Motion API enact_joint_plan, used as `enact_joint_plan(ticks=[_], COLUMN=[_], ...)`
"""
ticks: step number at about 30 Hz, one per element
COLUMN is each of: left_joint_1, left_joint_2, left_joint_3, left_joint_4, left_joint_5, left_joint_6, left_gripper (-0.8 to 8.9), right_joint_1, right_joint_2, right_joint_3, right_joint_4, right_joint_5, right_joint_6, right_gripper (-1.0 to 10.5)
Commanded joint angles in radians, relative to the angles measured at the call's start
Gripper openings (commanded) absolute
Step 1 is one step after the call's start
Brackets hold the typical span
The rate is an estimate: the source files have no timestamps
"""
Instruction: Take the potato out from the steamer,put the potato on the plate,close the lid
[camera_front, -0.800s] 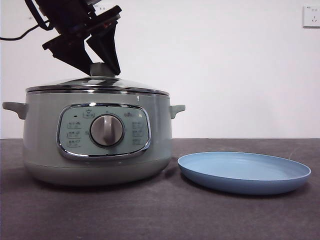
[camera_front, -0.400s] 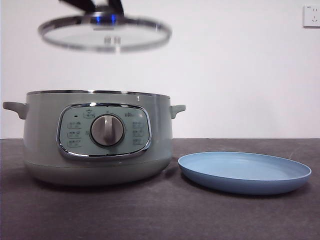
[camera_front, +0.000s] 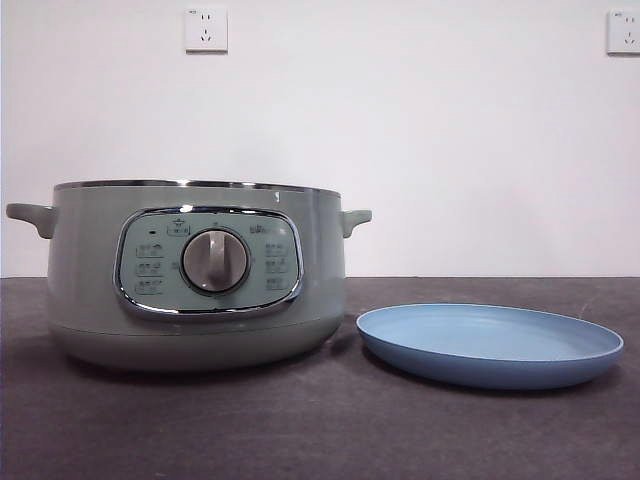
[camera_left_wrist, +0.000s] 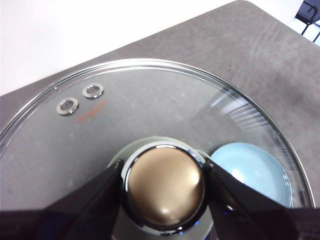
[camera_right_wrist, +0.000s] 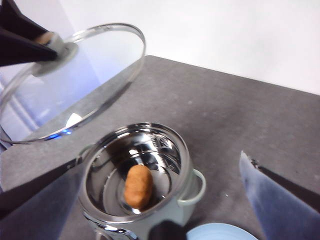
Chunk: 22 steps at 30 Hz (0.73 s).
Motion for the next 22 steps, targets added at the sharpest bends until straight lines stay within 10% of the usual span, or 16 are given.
enact_joint_plan(ticks=[1, 22], left_joint_1=[0.003, 0.004], left_joint_2=[-0.019, -0.241], left_joint_3=[0.084, 0.152], left_joint_4=[-0.051, -0.216], left_joint_5=[0.007, -0.310], left_joint_6=[0.046, 0.113], left_gripper=[-0.08, -0.09], right_joint_1=[0.026, 0.330], right_joint_2=[0.009, 0.380], right_joint_3=[0.005, 0.186], right_joint_4=[0.018, 0.026], right_joint_5=[-0.002, 0.054], right_joint_6=[0.030, 0.030], right_gripper=[5.6, 5.6])
